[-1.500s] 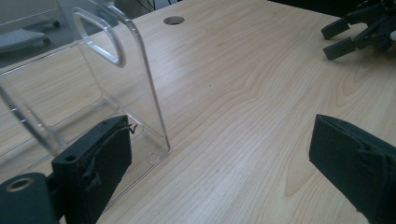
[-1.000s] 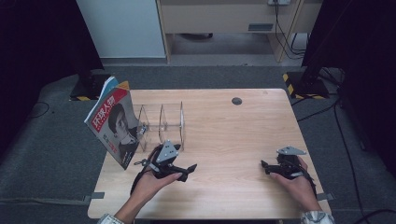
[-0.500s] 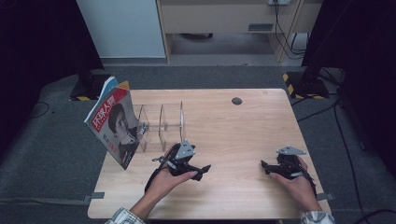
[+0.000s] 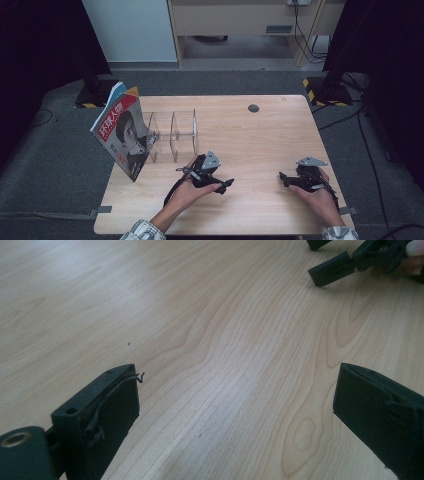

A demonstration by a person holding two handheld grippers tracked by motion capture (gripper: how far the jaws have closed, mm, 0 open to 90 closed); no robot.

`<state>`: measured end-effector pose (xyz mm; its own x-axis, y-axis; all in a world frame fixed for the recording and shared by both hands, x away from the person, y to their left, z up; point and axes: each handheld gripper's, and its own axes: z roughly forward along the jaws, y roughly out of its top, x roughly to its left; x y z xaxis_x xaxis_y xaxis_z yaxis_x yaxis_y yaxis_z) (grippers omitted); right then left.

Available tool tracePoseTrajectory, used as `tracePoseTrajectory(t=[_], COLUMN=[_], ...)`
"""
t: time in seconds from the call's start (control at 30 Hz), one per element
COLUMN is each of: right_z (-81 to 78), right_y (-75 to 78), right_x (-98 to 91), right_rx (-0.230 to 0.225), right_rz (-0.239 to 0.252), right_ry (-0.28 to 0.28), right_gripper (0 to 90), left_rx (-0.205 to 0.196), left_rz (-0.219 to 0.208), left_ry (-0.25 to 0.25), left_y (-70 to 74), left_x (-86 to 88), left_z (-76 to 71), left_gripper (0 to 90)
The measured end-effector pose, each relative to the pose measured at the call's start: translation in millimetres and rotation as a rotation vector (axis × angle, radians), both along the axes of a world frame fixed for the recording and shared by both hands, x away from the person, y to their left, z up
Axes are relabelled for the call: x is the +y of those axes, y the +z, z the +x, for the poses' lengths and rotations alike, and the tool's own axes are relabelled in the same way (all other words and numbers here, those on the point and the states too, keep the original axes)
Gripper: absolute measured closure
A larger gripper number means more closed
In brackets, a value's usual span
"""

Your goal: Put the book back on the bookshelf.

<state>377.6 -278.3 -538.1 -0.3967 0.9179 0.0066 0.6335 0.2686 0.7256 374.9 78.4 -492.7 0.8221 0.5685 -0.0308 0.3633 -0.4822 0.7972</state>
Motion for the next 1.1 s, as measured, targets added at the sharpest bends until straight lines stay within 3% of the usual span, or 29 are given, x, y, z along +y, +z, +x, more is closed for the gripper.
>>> tracePoseTrajectory(t=[0.17, 0.47, 1.1], right_z=[-0.1, 0.1, -0.2], right_y=[-0.1, -0.1, -0.2], right_x=[0.0, -0.3, 0.1], right_rx=[0.000, -0.003, -0.002], right_rz=[0.000, -0.003, 0.000], right_ry=[0.003, 0.007, 0.004], right_gripper=[13.3, 13.3, 13.2], left_rx=[0.024, 0.060, 0.084], left_rz=[0.026, 0.028, 0.075], left_ry=[0.005, 0.020, 0.048], left_y=[-6.7, -14.5, -31.6], left_x=[-4.6, -15.8, -21.7], left_z=[3.5, 12.3, 22.8], left_gripper=[4.2, 4.3, 4.8])
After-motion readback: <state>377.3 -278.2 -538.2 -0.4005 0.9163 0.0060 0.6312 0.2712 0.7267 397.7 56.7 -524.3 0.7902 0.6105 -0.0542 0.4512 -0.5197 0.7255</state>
